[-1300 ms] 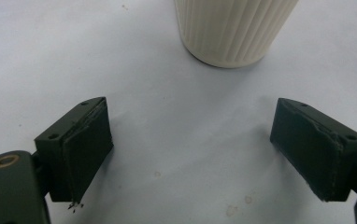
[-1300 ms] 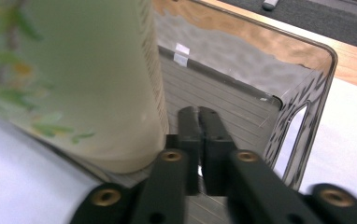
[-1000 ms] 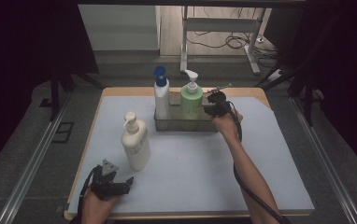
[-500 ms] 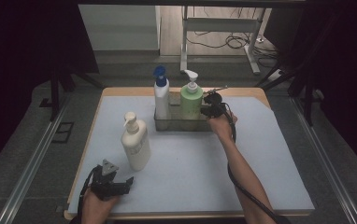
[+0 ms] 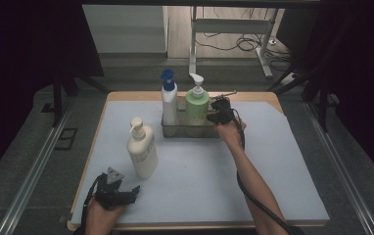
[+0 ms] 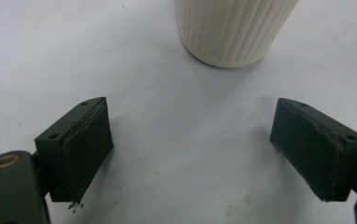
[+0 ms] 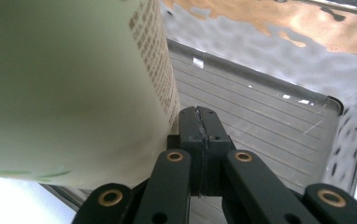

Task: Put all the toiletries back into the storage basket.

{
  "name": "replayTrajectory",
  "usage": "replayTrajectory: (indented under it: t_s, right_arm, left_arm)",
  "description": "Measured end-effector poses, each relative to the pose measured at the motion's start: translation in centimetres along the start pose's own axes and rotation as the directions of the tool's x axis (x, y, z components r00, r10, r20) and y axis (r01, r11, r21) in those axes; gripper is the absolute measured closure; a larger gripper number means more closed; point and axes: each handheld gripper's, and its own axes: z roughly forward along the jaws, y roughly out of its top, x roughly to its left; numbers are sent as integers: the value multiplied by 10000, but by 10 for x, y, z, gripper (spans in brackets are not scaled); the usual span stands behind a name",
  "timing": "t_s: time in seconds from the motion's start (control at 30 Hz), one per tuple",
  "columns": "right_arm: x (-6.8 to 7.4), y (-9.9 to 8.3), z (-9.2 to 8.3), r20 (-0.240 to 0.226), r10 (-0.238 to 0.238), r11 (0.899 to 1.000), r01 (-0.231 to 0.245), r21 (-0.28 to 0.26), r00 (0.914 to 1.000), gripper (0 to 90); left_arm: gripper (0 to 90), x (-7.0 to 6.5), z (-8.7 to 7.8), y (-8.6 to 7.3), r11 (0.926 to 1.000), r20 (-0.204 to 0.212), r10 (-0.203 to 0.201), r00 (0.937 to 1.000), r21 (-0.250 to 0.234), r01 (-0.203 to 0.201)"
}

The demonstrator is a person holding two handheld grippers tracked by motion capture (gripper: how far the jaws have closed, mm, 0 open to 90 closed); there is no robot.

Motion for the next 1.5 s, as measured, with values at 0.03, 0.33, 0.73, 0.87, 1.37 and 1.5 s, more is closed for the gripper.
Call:
replayTrajectory:
  t_s: [0.03,0.33,0.73,0.87,1.37,1.5]
  right_arm:
    - [1,0,0,-20,-11,10000,11,-4,10000,895]
    - [10,1,3,-224,-96,10000,97,23,9997,895]
    - [21,3,6,-390,-200,9998,200,-12,9990,895]
    - [23,3,6,-289,-165,9998,162,-94,9994,896]
    - [22,4,-2,-240,-340,9990,333,-295,9991,857]
    - [21,4,-10,-127,-604,9972,598,-448,9981,813]
  left_arm:
    - [123,0,0,0,10000,-4,-4,10000,-3,4]
    - [123,0,0,0,10000,-14,3,10000,6,-3]
    - [123,0,0,0,10000,-17,7,10000,12,-7]
    - [123,0,0,0,10000,-17,9,10000,14,-9]
    - [123,0,0,0,10000,-11,12,10000,9,-12]
    - [123,0,0,0,10000,-12,14,10000,7,-14]
